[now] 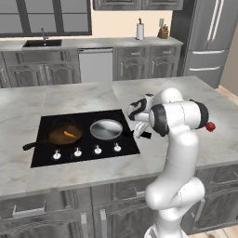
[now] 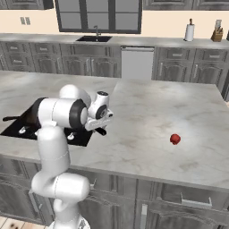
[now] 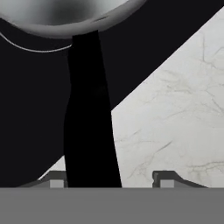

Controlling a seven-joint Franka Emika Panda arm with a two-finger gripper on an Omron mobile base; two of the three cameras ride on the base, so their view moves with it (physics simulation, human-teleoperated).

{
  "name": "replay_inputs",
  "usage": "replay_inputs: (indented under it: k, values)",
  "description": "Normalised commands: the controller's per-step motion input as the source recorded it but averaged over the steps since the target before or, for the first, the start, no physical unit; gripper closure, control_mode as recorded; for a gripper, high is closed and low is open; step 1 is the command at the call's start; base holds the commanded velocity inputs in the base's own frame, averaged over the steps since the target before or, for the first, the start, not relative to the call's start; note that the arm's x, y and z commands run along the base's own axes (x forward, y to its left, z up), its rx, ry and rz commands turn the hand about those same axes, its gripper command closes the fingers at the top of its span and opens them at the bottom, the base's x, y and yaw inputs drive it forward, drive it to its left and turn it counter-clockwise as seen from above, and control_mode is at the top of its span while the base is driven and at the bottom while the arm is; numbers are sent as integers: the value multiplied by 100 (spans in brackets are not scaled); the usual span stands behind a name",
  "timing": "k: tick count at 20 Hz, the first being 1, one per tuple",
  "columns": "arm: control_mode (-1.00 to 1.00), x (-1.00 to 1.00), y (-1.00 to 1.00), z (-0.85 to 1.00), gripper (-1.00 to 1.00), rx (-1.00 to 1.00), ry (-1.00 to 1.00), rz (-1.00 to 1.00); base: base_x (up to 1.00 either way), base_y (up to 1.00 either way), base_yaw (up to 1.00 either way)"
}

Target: Place both pans onto different burners. Then place the bell pepper and the shrimp on different pans.

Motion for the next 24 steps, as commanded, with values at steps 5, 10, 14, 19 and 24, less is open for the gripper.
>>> replay_inputs:
  k: [5, 10, 14, 19, 24]
  values:
    - [-100, 0, -8, 0, -100, 0, 1, 0, 0, 0, 0]
    - [-100, -1, 0, 68, -100, 0, -1, 0, 0, 0, 0]
    - [-100, -1, 0, 88, -100, 0, -1, 0, 0, 0, 0]
    - [-100, -16, 0, 54, -100, 0, -4, -12, 0, 0, 0]
    - [-100, -20, 0, 11, -100, 0, -3, -44, 0, 0, 0]
